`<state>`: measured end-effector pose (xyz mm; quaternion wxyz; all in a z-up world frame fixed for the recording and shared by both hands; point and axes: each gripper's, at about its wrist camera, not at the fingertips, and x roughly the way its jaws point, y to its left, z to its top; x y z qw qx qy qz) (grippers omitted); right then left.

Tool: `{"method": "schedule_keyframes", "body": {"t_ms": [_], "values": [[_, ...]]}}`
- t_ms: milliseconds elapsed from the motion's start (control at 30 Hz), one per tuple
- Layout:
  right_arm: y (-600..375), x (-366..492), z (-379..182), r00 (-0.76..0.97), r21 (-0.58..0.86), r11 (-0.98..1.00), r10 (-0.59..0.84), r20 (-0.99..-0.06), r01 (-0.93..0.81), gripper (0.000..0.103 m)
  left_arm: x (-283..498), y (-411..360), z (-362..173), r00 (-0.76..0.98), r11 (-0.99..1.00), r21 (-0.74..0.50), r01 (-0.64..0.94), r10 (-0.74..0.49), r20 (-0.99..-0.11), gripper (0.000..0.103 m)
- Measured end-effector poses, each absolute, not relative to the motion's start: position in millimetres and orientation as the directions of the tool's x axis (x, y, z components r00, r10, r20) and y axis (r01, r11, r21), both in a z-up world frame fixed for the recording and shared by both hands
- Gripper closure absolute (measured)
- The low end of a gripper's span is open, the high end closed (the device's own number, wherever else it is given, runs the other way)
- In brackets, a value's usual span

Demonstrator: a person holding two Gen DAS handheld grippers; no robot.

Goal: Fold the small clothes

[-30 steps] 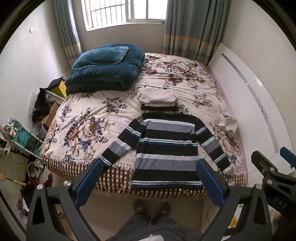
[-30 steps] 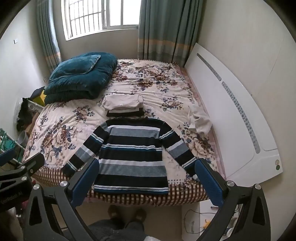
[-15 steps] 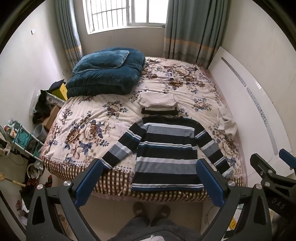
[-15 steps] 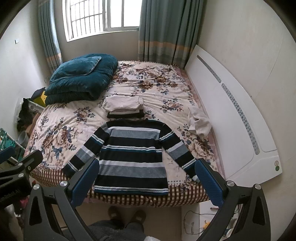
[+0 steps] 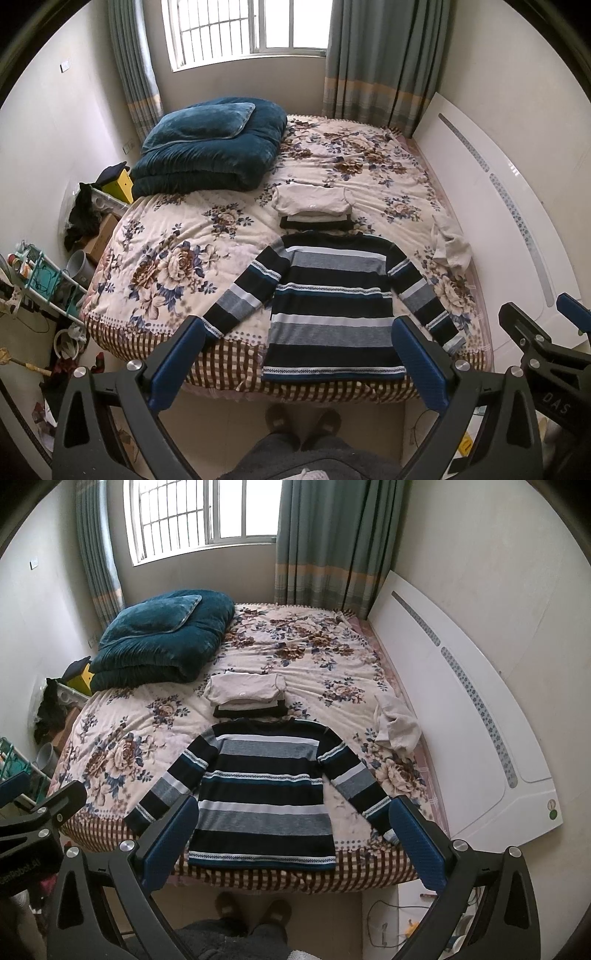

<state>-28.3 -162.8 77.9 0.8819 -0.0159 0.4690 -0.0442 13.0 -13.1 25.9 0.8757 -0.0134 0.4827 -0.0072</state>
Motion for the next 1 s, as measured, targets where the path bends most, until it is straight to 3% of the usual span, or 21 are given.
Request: {"method": "schedule_keyframes", "body": {"t_ms": [1000], "values": [[-163.9, -26.2, 87.3, 0.561, -0.064, 0.996, -0.089, -0.823, 0.063, 0.0, 11.6, -15.8, 32.4, 0.541, 0.999, -0.032, -0.004, -0.025, -0.841, 0.0]]}}
